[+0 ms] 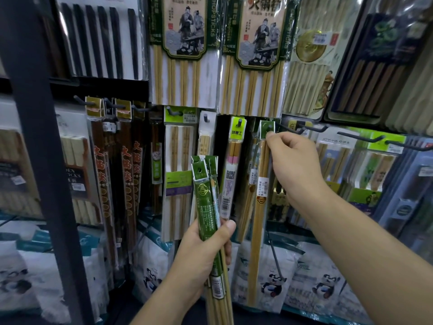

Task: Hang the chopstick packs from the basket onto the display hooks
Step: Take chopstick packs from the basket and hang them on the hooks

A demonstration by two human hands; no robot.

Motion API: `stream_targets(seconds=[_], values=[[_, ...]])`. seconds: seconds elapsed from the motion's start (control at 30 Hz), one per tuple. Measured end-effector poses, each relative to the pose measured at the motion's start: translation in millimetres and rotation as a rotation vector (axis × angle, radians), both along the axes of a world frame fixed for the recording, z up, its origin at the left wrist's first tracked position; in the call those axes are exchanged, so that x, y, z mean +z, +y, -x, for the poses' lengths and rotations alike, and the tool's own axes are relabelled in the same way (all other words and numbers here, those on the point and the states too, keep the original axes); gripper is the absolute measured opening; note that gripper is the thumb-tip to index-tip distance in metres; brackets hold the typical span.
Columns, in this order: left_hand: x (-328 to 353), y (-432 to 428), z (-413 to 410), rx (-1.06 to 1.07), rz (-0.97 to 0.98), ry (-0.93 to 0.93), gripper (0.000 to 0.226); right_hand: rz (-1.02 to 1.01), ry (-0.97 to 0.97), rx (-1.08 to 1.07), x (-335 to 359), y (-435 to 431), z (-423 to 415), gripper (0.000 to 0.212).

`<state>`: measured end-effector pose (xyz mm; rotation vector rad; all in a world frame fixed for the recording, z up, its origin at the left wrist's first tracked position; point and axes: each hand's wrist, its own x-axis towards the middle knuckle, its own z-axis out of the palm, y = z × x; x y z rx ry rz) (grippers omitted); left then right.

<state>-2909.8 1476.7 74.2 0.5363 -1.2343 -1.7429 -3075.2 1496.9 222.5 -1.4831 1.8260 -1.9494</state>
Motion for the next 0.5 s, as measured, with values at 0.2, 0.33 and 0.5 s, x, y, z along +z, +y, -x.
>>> stream_targets(seconds=[0.2, 0.33, 0.5], values=[[1, -5, 0, 0.019, 0.020, 0.006, 0.013, -0.027, -0.017, -0.090, -12, -1, 5, 0.045], [3, -10, 0, 0.035, 0.040, 0.020, 0.016, 0.013, 0.037, -0.157, -22, 8, 1, 0.038], [10, -13, 2, 0.090, 0.145, 0.006, 0.034, -0.117, 0.181, 0.194, -30, 22, -25, 0.019]])
